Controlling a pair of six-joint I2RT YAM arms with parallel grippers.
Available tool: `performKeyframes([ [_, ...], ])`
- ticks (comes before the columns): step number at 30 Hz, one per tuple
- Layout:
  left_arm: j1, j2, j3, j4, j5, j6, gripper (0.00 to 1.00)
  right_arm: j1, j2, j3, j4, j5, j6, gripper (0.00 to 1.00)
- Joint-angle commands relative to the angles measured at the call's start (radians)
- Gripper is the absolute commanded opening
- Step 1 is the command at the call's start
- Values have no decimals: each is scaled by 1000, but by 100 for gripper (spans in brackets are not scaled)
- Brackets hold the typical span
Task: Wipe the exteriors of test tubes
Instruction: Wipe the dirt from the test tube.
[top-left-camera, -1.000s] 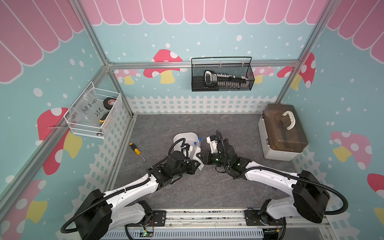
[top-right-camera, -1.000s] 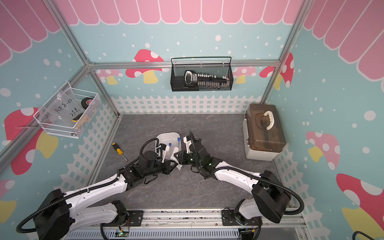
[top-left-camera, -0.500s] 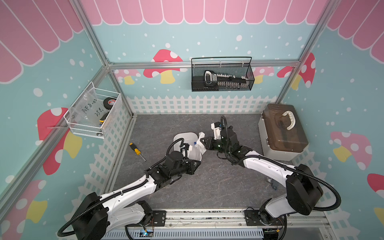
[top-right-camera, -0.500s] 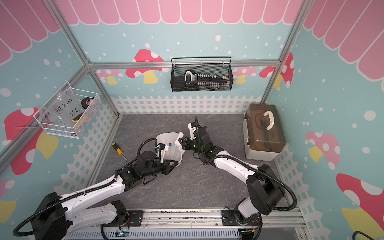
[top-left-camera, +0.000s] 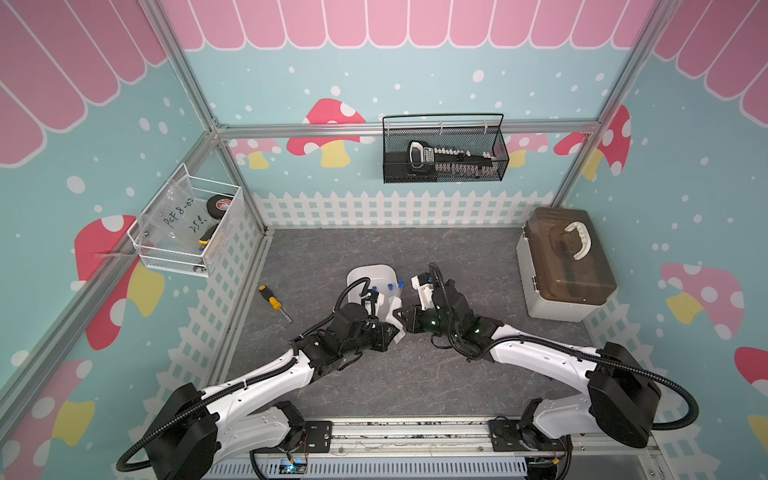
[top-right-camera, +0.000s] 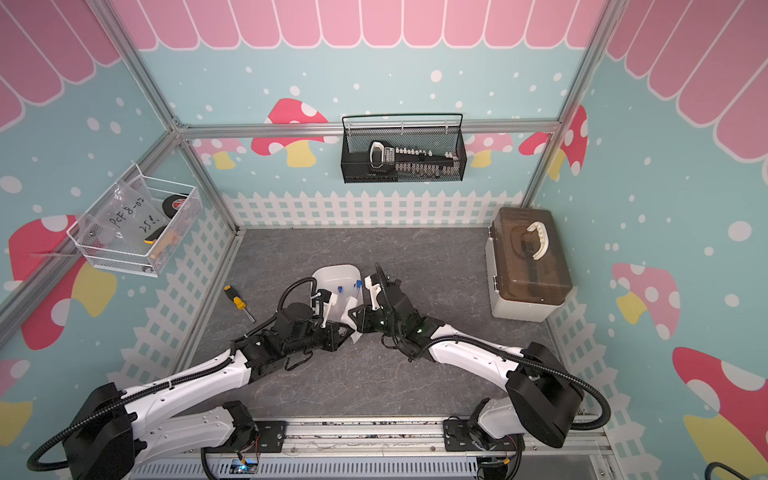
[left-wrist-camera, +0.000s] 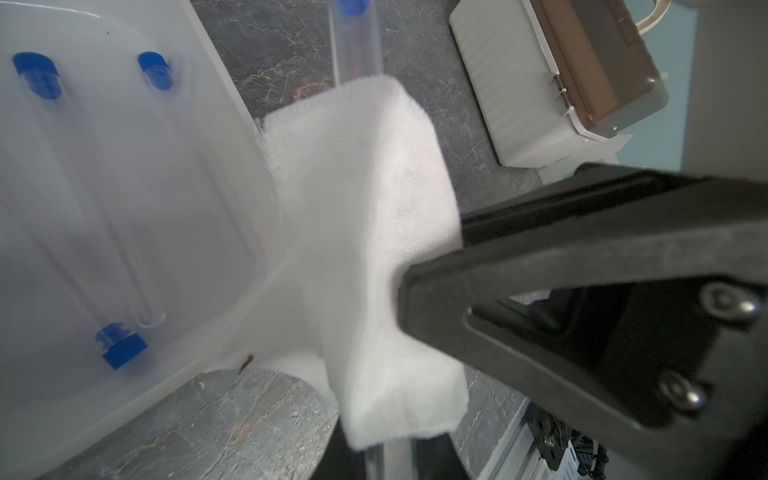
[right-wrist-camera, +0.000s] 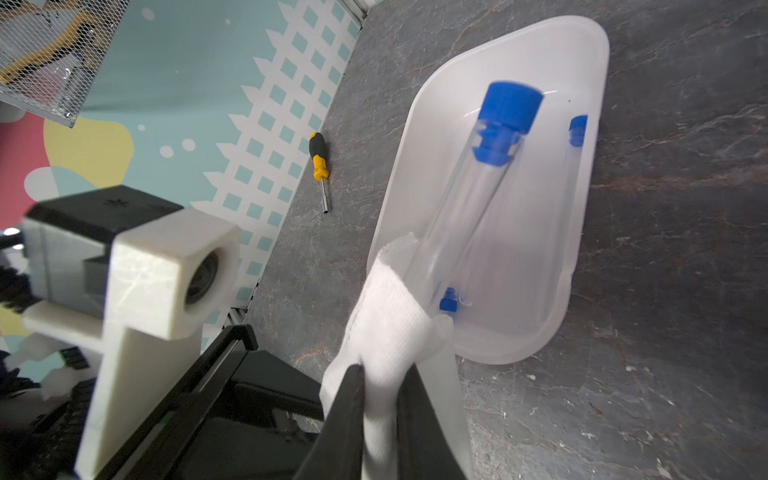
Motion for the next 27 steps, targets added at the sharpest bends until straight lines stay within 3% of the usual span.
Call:
performKeyframes([
  [1, -20, -11, 47, 106, 81, 36, 8, 6, 42, 20, -33, 6, -14, 15],
  [14, -20, -43, 30, 93, 71, 35, 8, -215, 186, 279, -123, -83, -146, 12],
  [27, -18, -31, 30, 105, 74, 29, 8, -232, -54, 147, -188, -52, -146, 9],
])
